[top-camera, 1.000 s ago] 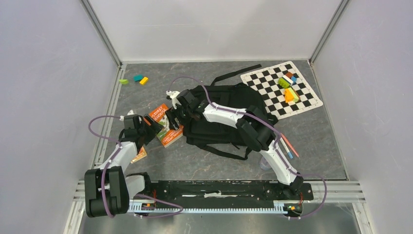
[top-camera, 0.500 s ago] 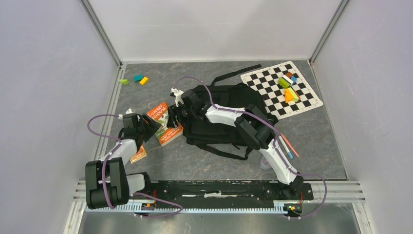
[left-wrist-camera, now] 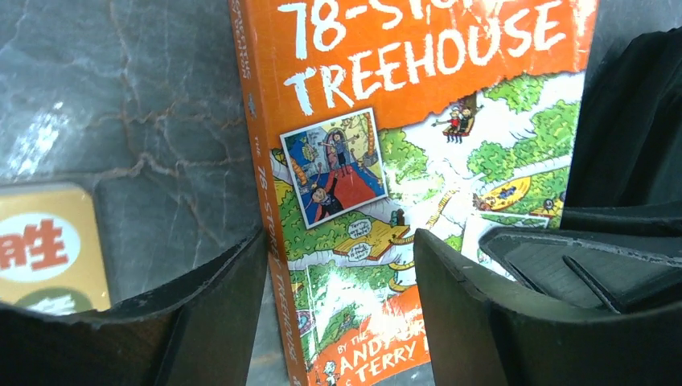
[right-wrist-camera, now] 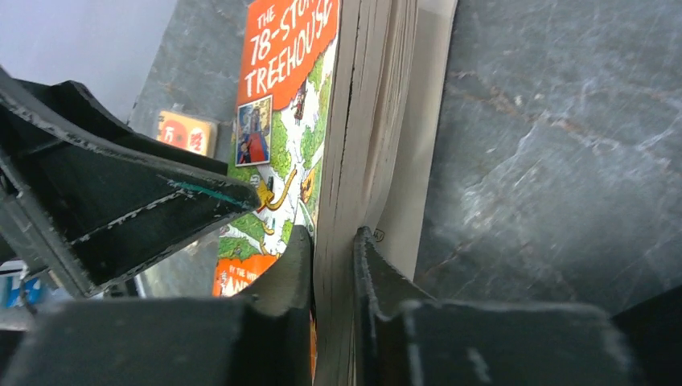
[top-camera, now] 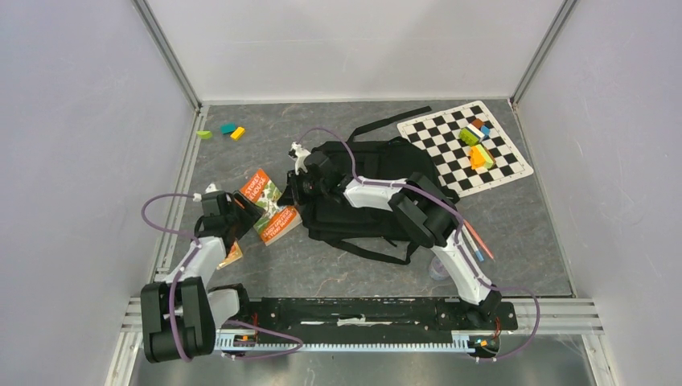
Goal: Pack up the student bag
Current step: Pick up the book from the center of the board.
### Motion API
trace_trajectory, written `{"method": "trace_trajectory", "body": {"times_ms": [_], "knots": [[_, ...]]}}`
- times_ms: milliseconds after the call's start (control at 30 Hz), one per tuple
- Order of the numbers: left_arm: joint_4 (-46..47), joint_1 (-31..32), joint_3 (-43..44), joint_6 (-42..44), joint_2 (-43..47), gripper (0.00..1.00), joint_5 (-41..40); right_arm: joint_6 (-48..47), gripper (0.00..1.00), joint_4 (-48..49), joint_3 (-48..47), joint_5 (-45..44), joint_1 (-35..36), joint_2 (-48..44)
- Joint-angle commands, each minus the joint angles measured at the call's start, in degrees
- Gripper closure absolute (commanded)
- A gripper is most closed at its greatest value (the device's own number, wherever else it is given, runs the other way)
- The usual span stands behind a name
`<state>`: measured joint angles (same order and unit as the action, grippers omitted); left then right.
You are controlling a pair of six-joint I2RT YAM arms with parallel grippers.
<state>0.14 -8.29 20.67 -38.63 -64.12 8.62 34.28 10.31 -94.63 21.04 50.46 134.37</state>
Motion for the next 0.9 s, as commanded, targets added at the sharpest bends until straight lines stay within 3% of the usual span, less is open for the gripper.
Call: {"method": "trace_trajectory", "body": {"times_ms": [0, 67, 333, 500, 667, 867], "knots": [[-4.09, 0.91, 0.69, -1.68, 5.65, 0.27, 2.71, 8.03, 0.93, 8.53, 5.48, 6.94, 4.39, -6.1], [-5.14, 0.91, 0.85, -1.97, 7.4, 0.25, 2.13, 11.27, 1.0, 14.3, 8.72, 7.0, 4.37, -7.94], [-15.57, 0.87, 7.13, -0.35, 19.92, 0.01, -0.12, 11.77, 1.0, 21.21, 15.99, 2.74, 4.31, -17.23], [-27.03, 0.96, 21.12, 3.73, 26.83, 0.0, 0.6, 10.92, 1.0, 24.49, 19.07, -2.17, 4.07, -24.95], [-36.57, 0.91, 33.61, 7.81, 24.51, 0.0, 7.45, 10.21, 1.0, 26.73, 20.66, -5.64, 2.97, -32.33], [-36.9, 0.91, 40.31, 7.02, 26.65, 0.0, 18.49, 6.86, 1.0, 26.9, 28.08, -8.3, -0.92, -43.67]]}}
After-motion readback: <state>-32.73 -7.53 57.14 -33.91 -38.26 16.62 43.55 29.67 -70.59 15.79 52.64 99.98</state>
